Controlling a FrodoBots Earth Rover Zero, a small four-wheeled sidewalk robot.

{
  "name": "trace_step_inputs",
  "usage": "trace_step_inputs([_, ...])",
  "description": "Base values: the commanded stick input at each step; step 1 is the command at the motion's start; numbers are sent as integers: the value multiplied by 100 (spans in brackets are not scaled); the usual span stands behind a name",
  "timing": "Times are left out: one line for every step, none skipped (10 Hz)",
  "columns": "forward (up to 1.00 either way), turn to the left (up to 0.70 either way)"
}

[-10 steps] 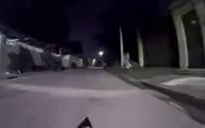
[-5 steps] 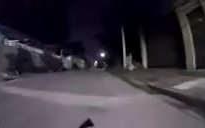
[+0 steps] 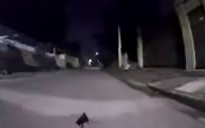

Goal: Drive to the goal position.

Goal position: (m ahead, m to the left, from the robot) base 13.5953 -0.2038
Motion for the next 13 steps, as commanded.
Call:
trace_step_inputs([70,0])
trace_step_inputs([70,0])
trace_step_inputs([70,0])
trace_step_inputs([70,0])
trace_step_inputs([70,0])
trace_step_inputs([70,0])
trace_step_inputs([70,0])
trace_step_inputs([70,0])
trace_step_inputs([70,0])
trace_step_inputs([70,0])
trace_step_inputs([70,0])
trace_step_inputs([70,0])
trace_step_inputs([70,0])
